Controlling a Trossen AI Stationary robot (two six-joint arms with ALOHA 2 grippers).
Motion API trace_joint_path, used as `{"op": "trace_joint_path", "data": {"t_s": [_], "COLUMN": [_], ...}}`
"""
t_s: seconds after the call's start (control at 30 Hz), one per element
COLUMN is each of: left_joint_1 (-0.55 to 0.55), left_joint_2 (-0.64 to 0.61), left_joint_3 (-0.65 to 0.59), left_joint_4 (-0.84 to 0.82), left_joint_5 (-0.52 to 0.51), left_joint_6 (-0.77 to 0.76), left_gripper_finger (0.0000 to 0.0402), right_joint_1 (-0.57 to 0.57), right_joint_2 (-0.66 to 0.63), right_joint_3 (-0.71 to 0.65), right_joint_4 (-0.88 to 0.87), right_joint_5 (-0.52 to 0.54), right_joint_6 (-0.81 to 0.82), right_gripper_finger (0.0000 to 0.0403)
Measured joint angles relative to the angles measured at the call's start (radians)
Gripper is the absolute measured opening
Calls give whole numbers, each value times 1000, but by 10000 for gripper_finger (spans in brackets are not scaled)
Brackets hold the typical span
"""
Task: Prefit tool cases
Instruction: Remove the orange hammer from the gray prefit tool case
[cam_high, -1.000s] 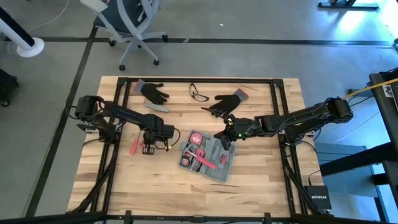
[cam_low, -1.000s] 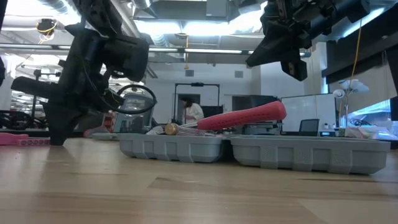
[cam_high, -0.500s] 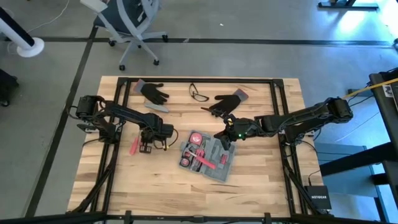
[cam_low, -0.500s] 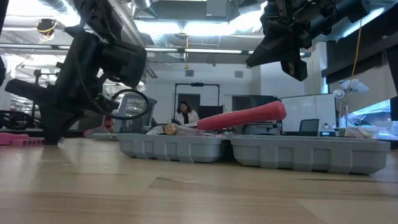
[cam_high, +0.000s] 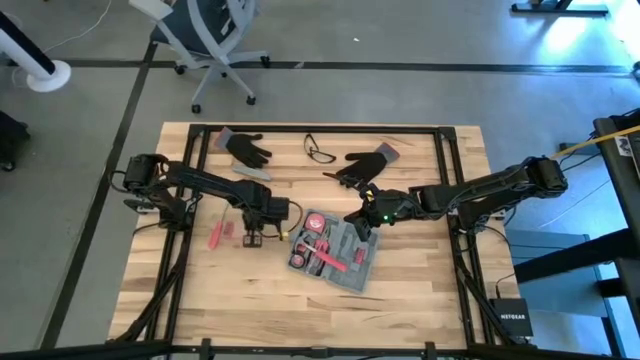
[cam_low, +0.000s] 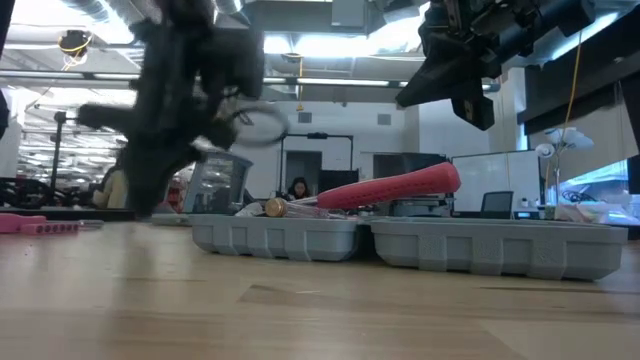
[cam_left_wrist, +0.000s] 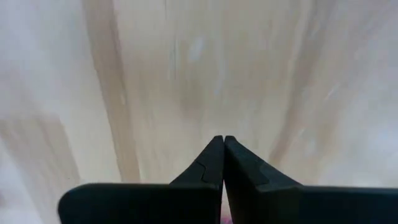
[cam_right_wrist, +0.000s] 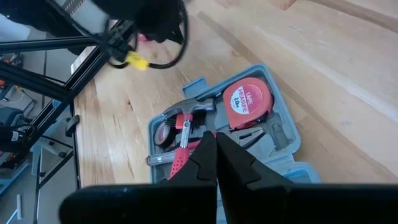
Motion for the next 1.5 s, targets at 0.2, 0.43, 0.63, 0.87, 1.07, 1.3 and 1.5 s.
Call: {"op": "trace_joint_path", "data": {"t_s": [0.2,0.43,0.63,0.87,1.07,1.3,1.5], "left_joint_1": [-83,-151,-208,-305,-327,-324,-323], "left_joint_2": [-31,-32,-49,-48,-38,47,101], "left_joint_3": [149,195,85,-107,-144,-144,-144], "left_joint_4": [70,156,206,494,578,648,921], "left_joint_5": [-1,-52,-81,-67,-165,-168,-164], "left_joint_6": [63,-36,-263,-518,-629,-628,-628], "left_gripper_finger": [0,0,0,0,0,0,0], "right_joint_1": [0,1,0,14,12,14,13], "right_joint_2": [0,-15,27,152,194,194,194], "right_joint_3": [0,0,0,132,227,257,257], "right_joint_4": [-21,39,115,24,-20,-161,-348], "right_joint_5": [-102,-302,-345,-315,-264,-260,-235], "right_joint_6": [-53,-65,-109,-273,-354,-390,-306], "right_gripper_finger": [1,1,1,1,1,0,0]}}
